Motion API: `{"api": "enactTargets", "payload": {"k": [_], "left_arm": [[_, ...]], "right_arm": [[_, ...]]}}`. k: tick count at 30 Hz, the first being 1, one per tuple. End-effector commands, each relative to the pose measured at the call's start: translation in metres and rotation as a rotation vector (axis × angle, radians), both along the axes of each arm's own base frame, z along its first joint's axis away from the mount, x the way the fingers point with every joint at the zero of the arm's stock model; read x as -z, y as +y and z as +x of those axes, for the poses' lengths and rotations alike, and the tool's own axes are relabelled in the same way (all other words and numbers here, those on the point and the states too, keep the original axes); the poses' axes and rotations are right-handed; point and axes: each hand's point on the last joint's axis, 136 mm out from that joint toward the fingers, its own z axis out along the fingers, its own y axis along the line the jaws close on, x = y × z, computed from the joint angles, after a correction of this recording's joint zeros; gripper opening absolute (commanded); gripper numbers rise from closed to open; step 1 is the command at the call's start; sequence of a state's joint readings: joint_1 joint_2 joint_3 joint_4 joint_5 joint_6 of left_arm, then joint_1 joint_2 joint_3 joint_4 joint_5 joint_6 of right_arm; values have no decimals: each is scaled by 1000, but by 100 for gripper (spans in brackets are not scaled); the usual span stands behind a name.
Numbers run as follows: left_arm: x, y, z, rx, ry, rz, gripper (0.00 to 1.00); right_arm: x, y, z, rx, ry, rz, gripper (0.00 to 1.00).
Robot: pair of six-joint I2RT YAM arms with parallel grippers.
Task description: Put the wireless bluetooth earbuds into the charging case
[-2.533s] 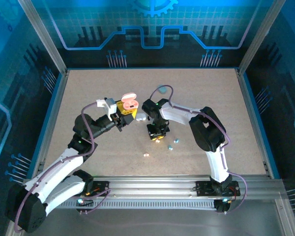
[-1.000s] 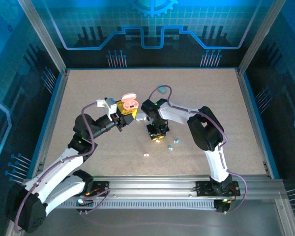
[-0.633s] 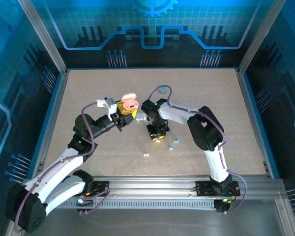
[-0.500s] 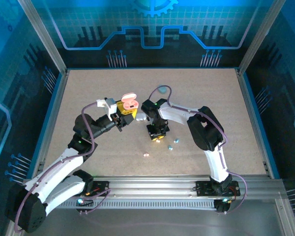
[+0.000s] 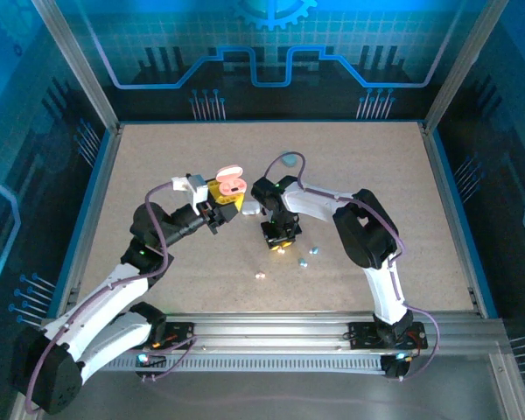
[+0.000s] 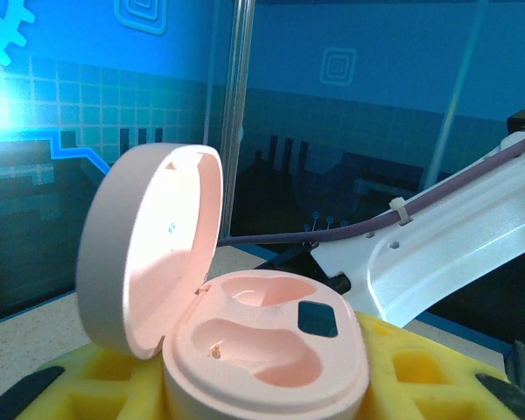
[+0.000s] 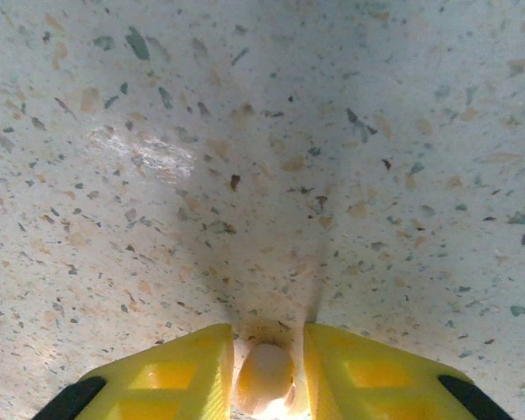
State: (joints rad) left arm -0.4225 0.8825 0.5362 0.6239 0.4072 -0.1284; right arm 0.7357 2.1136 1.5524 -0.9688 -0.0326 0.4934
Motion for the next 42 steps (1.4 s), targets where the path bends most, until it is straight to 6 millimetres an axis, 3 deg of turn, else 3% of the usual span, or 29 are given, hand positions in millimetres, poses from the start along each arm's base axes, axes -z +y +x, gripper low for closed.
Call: {"api": "enactTargets", "payload": {"k": [1,21,31,37,42], "left_arm": [[-11,3,2,-16,-29,-10,33],[-11,3,2,-15,-30,-8,33],[-10,4,1,-20,-29,-7,33],[-9,4,2,-26,-28,-3,33],[-7,5,4,-34,-24,0,33]], "right_arm": [[-7,-2,-12,-15,20,-31,29],[-13,-3,-13,-5,7,-36,28],[-9,-3,-15,-6,21,-33,21],[-27,-2,-9,5,-18,23,19],[-49,7,-6,34,-8,208,19]]}}
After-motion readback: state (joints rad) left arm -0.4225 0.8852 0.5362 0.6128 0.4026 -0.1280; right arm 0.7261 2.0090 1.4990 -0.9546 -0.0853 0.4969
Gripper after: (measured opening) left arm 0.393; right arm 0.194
